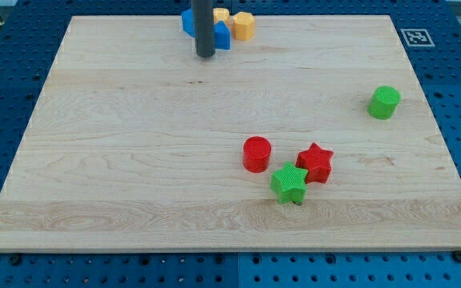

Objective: Move your arm to the center of the board

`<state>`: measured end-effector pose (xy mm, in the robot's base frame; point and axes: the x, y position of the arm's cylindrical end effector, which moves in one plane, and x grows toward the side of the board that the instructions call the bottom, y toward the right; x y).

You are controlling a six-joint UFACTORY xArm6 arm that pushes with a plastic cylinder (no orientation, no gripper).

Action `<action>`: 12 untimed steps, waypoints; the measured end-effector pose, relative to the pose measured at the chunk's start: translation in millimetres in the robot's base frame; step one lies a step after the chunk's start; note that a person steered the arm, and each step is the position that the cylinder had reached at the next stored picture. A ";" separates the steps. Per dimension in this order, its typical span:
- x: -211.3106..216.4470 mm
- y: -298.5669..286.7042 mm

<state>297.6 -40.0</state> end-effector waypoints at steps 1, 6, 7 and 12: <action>31.9 18.5; 61.3 22.4; 67.3 21.6; 96.3 -5.6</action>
